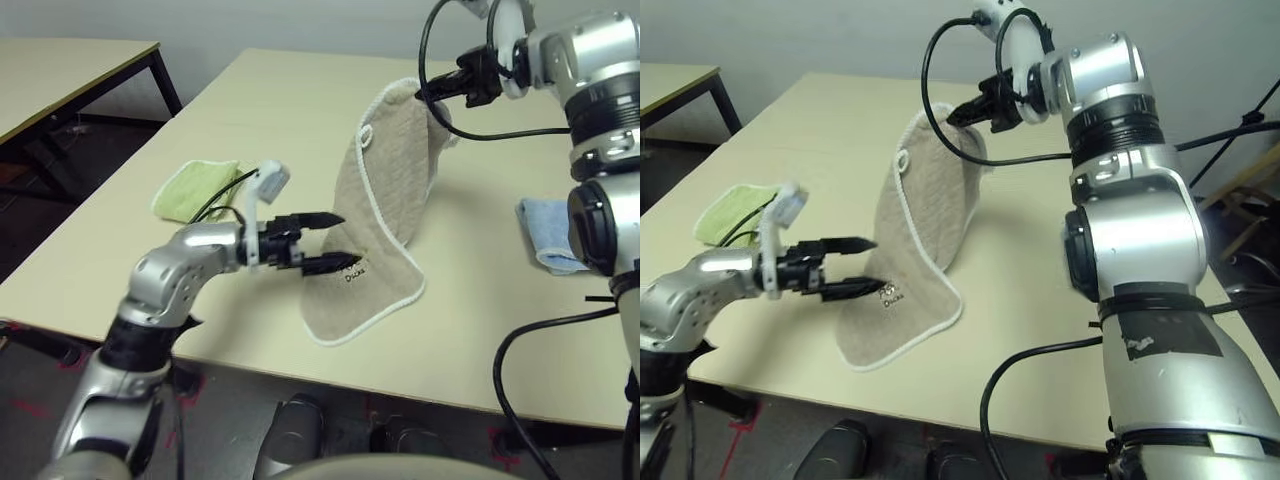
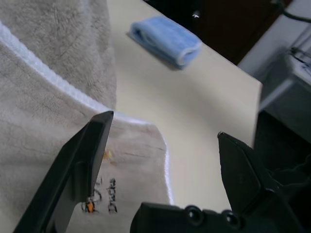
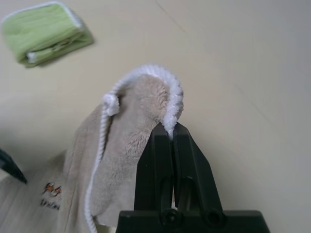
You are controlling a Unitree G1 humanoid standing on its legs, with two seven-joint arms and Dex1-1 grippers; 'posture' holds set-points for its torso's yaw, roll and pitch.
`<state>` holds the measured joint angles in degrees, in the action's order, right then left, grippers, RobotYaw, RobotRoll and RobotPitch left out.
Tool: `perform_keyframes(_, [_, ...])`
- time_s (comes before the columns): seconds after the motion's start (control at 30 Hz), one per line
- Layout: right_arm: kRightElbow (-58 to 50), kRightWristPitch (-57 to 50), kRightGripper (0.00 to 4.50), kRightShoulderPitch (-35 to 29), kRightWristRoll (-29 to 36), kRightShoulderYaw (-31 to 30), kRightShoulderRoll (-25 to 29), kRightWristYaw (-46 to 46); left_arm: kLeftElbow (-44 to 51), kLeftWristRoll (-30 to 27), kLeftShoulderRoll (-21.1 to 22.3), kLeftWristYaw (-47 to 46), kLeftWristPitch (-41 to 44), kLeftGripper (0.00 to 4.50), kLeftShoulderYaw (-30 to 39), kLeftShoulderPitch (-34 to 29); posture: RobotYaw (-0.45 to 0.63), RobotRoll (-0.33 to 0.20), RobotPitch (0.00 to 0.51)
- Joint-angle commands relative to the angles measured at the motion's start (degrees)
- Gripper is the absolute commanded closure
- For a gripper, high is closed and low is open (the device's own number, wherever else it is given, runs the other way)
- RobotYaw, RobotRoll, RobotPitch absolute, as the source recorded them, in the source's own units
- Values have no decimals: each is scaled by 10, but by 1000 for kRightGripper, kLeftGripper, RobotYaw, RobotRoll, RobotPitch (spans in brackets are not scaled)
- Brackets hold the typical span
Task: Fold the towel and set it aside.
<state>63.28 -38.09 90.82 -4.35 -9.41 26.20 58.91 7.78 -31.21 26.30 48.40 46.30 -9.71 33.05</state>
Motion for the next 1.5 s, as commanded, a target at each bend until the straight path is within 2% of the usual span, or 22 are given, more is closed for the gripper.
perform_keyframes(0.03, [35, 37, 4468, 9, -4, 14, -11, -42, -25, 40, -46, -60, 45, 0, -46, 46, 245, 0, 47])
perform_keyframes(0.1, [47, 50, 4468, 10, -4, 16, -16, -52, -34, 66, -66, -71, 57, 0, -86, 75, 255, 0, 55])
perform_keyframes(0.2, [57, 60, 4468, 10, -6, 18, -19, -57, -43, 85, -68, -37, 67, 0, -148, 101, 257, 0, 62])
perform_keyframes(0.3, [63, 66, 4468, 10, -7, 20, -19, -58, -85, 124, -86, -34, 48, 0, -197, 117, 251, 0, 72])
perform_keyframes(0.47, [67, 66, 4468, 8, -9, 20, -14, -56, -137, 153, -120, -39, 47, 0, -214, 119, 239, 0, 92])
perform_keyframes(0.8, [64, 56, 4468, 0, -9, 21, 4, -47, -142, 207, -96, -19, 33, 0, -259, 70, 228, 0, 111])
perform_keyframes(0.9, [62, 55, 4500, -3, -9, 22, 9, -44, -149, 219, -94, -18, 21, 631, -264, 50, 227, 0, 108])
perform_keyframes(1.1, [58, 50, 4500, -7, -6, 23, 17, -40, -157, 243, -71, -7, -15, 2689, -256, 28, 226, 0, 100])
perform_keyframes(1.27, [47, 47, 4500, -24, -7, 20, 23, -28, -103, 211, -24, 24, -4, 4387, -199, 11, 229, 0, 89])
perform_keyframes(1.5, [19, 30, 4500, -56, -9, 15, 43, 1, 23, 112, 74, 102, 53, 4449, -100, -17, 233, 0, 73])
